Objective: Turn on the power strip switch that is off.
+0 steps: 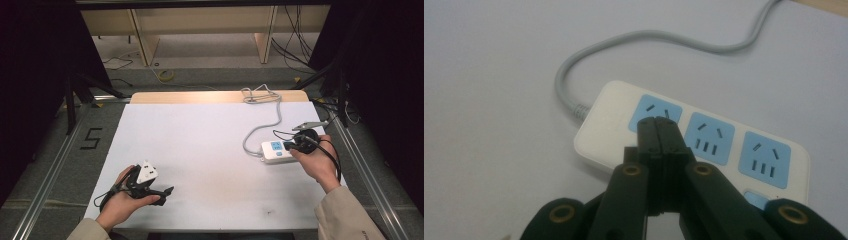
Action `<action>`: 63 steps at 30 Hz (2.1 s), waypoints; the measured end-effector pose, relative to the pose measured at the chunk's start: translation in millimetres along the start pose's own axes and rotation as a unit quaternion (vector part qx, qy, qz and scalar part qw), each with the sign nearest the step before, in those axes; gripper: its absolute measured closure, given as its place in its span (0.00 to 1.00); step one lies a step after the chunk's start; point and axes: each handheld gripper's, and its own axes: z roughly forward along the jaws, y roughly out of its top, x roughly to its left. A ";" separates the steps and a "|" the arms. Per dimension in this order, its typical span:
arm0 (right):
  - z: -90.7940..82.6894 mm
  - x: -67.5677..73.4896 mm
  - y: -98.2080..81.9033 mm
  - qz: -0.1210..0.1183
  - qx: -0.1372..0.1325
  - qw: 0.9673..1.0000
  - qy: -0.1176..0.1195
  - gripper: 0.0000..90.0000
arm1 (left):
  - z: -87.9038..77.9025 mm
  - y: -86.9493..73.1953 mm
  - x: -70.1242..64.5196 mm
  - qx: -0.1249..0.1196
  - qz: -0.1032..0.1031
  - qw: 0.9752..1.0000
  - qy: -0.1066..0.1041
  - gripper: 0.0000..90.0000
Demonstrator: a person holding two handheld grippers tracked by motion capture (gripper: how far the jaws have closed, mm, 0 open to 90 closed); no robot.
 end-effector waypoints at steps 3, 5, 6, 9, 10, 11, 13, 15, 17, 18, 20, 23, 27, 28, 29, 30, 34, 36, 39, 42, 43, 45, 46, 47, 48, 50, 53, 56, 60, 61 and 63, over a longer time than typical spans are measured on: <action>0.9 -0.4 1.8 -0.002 0.004 1.000 0.004 1.00 | 0.1 0.0 -0.2 0.000 0.001 1.000 0.000 0.12; 1.1 -0.5 2.1 -0.002 0.005 1.000 0.005 1.00 | -0.1 0.0 -0.1 0.000 0.000 1.000 0.001 0.12; 1.6 -0.5 3.1 -0.002 0.006 1.000 0.006 1.00 | -0.1 0.0 -0.1 0.000 0.000 1.000 0.001 0.12; 2.1 -0.8 3.7 -0.003 0.007 1.000 0.006 1.00 | 0.1 -0.1 0.1 0.000 0.000 1.000 0.001 0.12; 2.4 -0.9 4.0 -0.003 0.008 1.000 0.005 1.00 | 0.0 0.0 0.0 0.001 0.000 1.000 0.001 0.12; 2.6 -1.2 4.5 -0.002 0.010 1.000 0.005 1.00 | 0.1 0.0 -0.1 0.000 0.000 1.000 0.001 0.12; 2.8 -1.3 4.7 -0.002 0.010 1.000 0.005 1.00 | 0.1 0.0 0.0 0.000 0.000 1.000 0.001 0.12; 3.4 -2.0 5.7 -0.002 0.012 1.000 0.004 1.00 | 0.1 -0.1 0.1 0.000 0.000 1.000 0.001 0.12; 3.5 -2.3 6.4 -0.002 0.014 1.000 0.004 1.00 | 0.0 -0.1 0.1 0.000 0.000 1.000 0.001 0.12; 3.5 -2.3 6.4 -0.002 0.014 1.000 0.004 1.00 | 0.0 -0.1 0.1 0.000 0.000 1.000 0.001 0.12; 3.8 -2.9 7.9 0.000 0.019 1.000 0.004 1.00 | 0.1 -0.1 0.2 0.000 0.000 1.000 0.001 0.12; 4.5 -3.6 8.7 0.000 0.020 1.000 0.004 1.00 | 0.1 -0.2 0.2 0.000 0.000 1.000 0.001 0.12; 6.9 -3.7 9.2 0.001 0.027 1.000 0.004 1.00 | 0.0 -0.1 0.1 0.000 -0.001 1.000 0.001 0.12; 7.8 -4.0 9.5 0.001 0.029 1.000 0.004 1.00 | 0.0 -0.1 0.1 0.000 0.000 1.000 0.001 0.12; 8.1 -4.1 9.6 0.001 0.030 1.000 0.005 1.00 | 0.1 -0.1 0.1 0.000 0.000 1.000 0.001 0.12; 8.5 -4.3 9.8 0.002 0.030 1.000 0.005 1.00 | 0.2 0.0 0.1 0.000 0.000 1.000 0.000 0.12; 10.1 -4.8 11.1 0.003 0.034 0.999 0.006 1.00 | 0.2 0.1 -0.1 0.000 -0.001 1.000 0.000 0.12; 10.4 -4.6 11.4 0.003 0.035 0.999 0.005 1.00 | 0.2 0.1 -0.1 0.000 -0.001 1.000 0.000 0.12; 10.4 -4.6 12.2 0.003 0.037 0.999 0.006 1.00 | 0.7 0.3 -0.1 -0.002 -0.001 1.000 0.000 0.12; 11.0 -5.9 12.9 0.004 0.040 0.999 0.006 1.00 | 0.7 0.4 -0.3 -0.002 -0.001 1.000 0.000 0.12; 11.0 -5.9 12.9 0.004 0.040 0.999 0.006 1.00 | 0.7 0.4 -0.4 -0.002 -0.001 1.000 0.000 0.12; 12.5 -6.6 13.2 0.006 0.045 0.999 0.007 1.00 | 0.6 0.3 -0.3 -0.002 -0.002 1.000 0.001 0.12; 12.5 -6.6 13.2 0.006 0.045 0.999 0.007 1.00 | 0.7 0.3 -0.1 -0.002 -0.001 1.000 0.000 0.12; 13.0 -6.8 13.3 0.007 0.045 0.999 0.009 1.00 | 0.7 0.3 -0.2 -0.002 -0.002 1.000 0.001 0.12; 14.1 -6.9 13.7 0.007 0.049 0.999 0.010 1.00 | 0.7 0.3 -0.2 -0.002 -0.002 1.000 0.001 0.12; 14.8 -7.0 13.8 0.007 0.050 0.999 0.010 1.00 | 0.6 0.3 -0.2 -0.002 -0.002 1.000 0.000 0.12; 17.3 -6.5 14.5 0.006 0.056 0.998 0.012 1.00 | 0.6 0.3 0.1 -0.002 -0.002 1.000 0.000 0.12; 18.1 -6.0 15.1 0.006 0.059 0.998 0.012 1.00 | 0.6 0.3 -0.1 -0.002 -0.002 1.000 0.001 0.12; 19.3 -5.6 16.4 0.004 0.061 0.998 0.012 1.00 | 0.4 0.1 0.0 -0.002 -0.003 1.000 0.000 0.12; 19.6 -5.7 16.6 0.004 0.063 0.998 0.013 1.00 | 0.5 0.1 0.1 -0.002 -0.002 1.000 0.000 0.12; 20.6 -5.5 16.7 0.003 0.066 0.998 0.014 1.00 | 0.6 0.1 0.1 -0.002 -0.002 1.000 0.000 0.12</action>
